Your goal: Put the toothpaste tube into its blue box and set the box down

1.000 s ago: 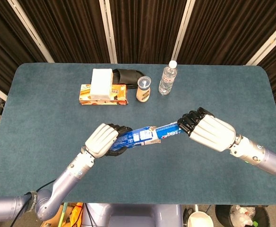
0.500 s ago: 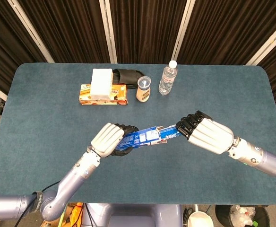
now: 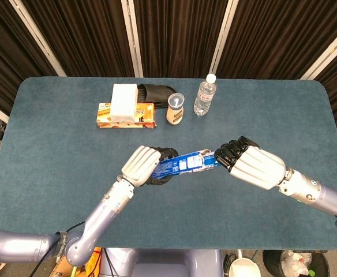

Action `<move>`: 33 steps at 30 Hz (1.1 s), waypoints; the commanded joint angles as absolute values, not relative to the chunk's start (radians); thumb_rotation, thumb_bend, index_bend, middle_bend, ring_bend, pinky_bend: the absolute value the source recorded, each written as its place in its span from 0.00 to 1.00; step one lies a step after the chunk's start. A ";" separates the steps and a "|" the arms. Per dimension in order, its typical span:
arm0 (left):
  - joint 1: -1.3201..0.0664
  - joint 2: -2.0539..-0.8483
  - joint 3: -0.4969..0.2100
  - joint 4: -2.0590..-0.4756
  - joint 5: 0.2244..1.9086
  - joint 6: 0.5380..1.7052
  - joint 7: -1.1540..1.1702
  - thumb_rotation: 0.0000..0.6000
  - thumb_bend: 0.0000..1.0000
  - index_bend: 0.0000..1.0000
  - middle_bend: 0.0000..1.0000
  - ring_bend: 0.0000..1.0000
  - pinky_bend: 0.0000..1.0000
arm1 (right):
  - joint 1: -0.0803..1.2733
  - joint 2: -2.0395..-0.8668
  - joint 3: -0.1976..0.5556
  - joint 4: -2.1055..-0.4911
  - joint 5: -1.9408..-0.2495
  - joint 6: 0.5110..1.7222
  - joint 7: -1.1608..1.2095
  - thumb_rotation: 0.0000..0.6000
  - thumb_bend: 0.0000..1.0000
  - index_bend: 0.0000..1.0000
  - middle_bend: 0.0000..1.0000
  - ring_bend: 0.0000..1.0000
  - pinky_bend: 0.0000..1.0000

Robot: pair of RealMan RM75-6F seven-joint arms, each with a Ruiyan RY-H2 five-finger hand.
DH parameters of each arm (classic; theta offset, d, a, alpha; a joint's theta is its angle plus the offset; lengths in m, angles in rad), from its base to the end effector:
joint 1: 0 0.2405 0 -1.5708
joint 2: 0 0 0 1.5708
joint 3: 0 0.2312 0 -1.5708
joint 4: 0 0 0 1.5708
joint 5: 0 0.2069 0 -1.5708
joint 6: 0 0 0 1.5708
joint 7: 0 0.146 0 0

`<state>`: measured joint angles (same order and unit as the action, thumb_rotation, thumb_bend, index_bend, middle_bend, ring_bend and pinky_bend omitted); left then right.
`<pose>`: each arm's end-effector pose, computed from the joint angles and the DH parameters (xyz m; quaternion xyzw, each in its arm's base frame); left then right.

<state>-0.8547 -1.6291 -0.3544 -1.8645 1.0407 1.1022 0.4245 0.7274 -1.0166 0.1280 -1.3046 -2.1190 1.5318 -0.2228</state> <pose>0.0204 0.2853 0.0045 -0.6837 -0.4141 -0.5349 0.2738 -0.1161 -0.3071 0.1767 0.7750 0.2370 0.4392 0.3876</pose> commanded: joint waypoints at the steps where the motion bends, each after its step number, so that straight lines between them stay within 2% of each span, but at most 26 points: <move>1: -0.869 -1.656 -0.367 -1.849 1.035 1.121 0.431 1.00 0.42 0.37 0.53 0.52 0.57 | 0.718 -1.025 0.137 -1.298 -2.105 1.553 -0.228 1.00 0.55 0.82 0.78 0.63 0.72; 6: -0.882 -1.709 -0.378 -1.816 1.059 1.171 0.429 1.00 0.42 0.37 0.53 0.52 0.57 | 0.696 -1.048 0.151 -1.279 -2.082 1.604 -0.242 1.00 0.55 0.58 0.61 0.46 0.47; 10: -0.885 -1.750 -0.381 -1.788 1.088 1.211 0.415 1.00 0.42 0.37 0.53 0.52 0.57 | 0.680 -1.064 0.161 -1.266 -2.064 1.643 -0.244 1.00 0.55 0.50 0.55 0.40 0.36; 15: -0.891 -1.776 -0.380 -1.765 1.111 1.229 0.408 1.00 0.42 0.37 0.53 0.52 0.57 | 0.658 -1.081 0.170 -1.258 -2.040 1.694 -0.229 1.00 0.55 0.44 0.51 0.35 0.30; 21: -0.894 -1.792 -0.372 -1.755 1.130 1.238 0.405 1.00 0.42 0.37 0.53 0.52 0.57 | 0.642 -1.096 0.176 -1.247 -2.026 1.734 -0.214 1.00 0.53 0.31 0.46 0.29 0.24; 33: -0.919 -1.805 -0.358 -1.747 1.148 1.219 0.451 1.00 0.42 0.37 0.53 0.52 0.57 | 0.641 -1.098 0.175 -1.248 -2.035 1.753 -0.203 1.00 0.51 0.25 0.44 0.28 0.22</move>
